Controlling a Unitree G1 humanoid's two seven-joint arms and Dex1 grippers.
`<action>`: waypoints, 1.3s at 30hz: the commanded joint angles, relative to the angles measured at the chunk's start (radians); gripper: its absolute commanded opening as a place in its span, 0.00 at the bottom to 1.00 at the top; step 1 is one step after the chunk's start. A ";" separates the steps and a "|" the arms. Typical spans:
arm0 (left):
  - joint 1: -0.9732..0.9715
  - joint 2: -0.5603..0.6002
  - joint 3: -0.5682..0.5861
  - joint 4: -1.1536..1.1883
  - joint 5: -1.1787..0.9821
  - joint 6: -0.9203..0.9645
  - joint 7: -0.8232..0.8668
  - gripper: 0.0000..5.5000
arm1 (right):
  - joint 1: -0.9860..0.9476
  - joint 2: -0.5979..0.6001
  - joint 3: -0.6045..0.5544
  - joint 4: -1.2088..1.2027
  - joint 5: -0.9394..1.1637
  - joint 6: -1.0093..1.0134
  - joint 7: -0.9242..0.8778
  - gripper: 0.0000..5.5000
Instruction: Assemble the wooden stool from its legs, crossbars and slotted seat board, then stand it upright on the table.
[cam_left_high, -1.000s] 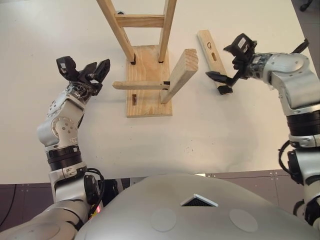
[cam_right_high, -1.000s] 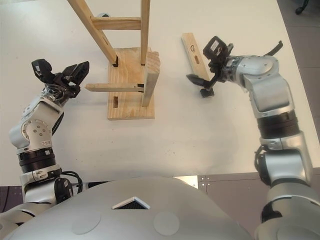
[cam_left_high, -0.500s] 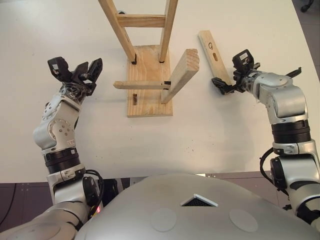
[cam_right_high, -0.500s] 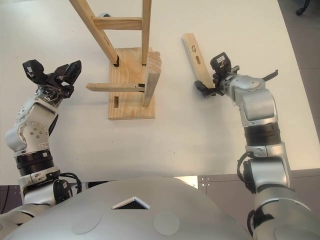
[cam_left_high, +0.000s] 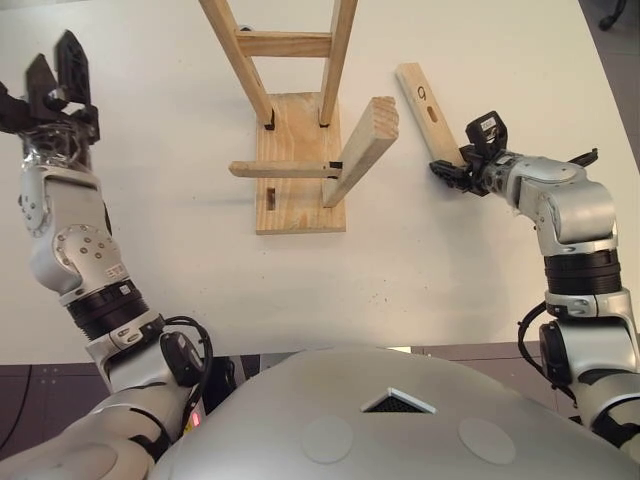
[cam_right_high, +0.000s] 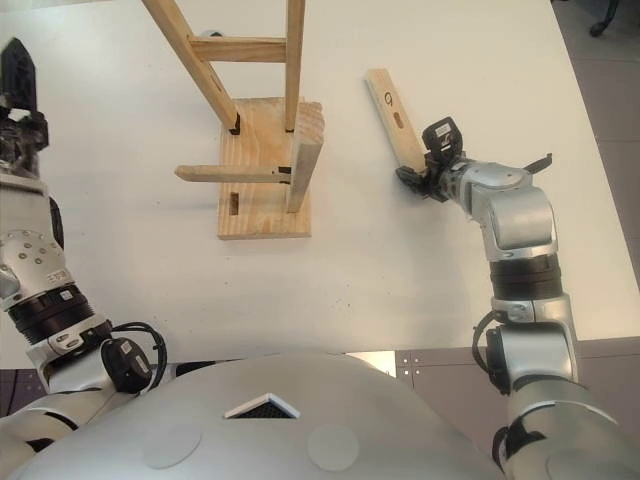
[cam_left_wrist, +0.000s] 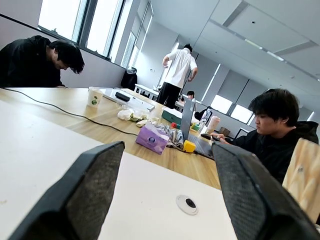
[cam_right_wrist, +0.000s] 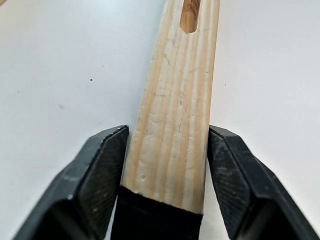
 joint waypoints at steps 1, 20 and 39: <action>-0.037 0.012 0.001 -0.084 -0.040 -0.010 0.002 0.58 | 0.044 0.014 0.006 0.077 -0.030 0.008 -0.039 0.38; -0.441 0.068 -0.177 -0.232 -0.770 0.304 0.034 0.66 | -0.416 0.109 -0.390 -0.307 0.898 0.137 0.214 0.37; -0.441 0.092 -0.244 -0.272 -1.053 0.354 -0.026 0.61 | -0.347 -0.001 -0.258 -0.361 0.995 0.189 0.422 0.37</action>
